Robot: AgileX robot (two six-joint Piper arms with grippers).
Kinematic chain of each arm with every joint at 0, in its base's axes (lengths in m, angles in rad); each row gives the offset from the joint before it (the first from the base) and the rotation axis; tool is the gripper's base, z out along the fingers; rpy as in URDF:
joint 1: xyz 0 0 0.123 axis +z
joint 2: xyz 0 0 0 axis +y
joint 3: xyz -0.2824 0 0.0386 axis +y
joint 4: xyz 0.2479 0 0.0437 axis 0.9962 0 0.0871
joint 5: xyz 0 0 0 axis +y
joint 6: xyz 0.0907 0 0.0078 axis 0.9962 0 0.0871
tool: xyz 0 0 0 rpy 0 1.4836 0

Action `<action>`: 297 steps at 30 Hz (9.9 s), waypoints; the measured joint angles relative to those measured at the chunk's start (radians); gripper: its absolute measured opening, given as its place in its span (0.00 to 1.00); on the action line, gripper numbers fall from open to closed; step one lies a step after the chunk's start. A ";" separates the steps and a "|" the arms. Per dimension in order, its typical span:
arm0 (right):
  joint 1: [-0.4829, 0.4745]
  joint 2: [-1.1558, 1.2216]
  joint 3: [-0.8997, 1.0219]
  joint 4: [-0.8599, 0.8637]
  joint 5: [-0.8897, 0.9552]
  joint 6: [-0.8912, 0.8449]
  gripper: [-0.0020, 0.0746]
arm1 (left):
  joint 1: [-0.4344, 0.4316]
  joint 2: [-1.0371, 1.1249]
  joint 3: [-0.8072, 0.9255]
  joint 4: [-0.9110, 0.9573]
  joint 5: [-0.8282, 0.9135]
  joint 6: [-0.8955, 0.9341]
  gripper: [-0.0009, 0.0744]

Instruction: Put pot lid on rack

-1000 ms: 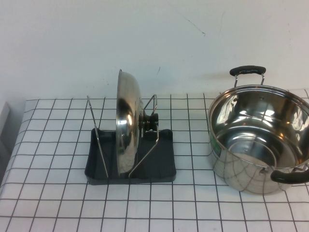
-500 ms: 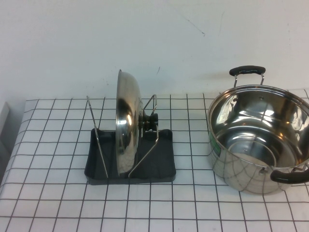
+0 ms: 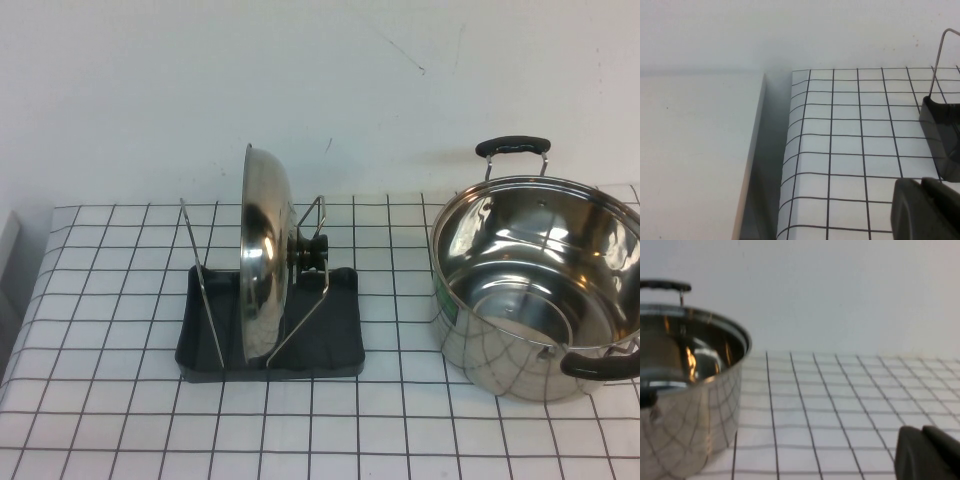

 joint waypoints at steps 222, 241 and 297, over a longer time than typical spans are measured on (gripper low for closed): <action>0.000 0.000 0.009 0.780 0.172 -0.945 0.02 | 0.000 -0.080 0.355 -0.059 -0.313 -0.006 0.01; 0.000 0.000 0.009 0.780 0.172 -0.945 0.02 | 0.000 -0.080 0.355 -0.059 -0.313 -0.006 0.01; 0.000 0.000 0.009 0.780 0.172 -0.945 0.02 | 0.000 -0.083 0.355 -0.059 -0.311 -0.008 0.01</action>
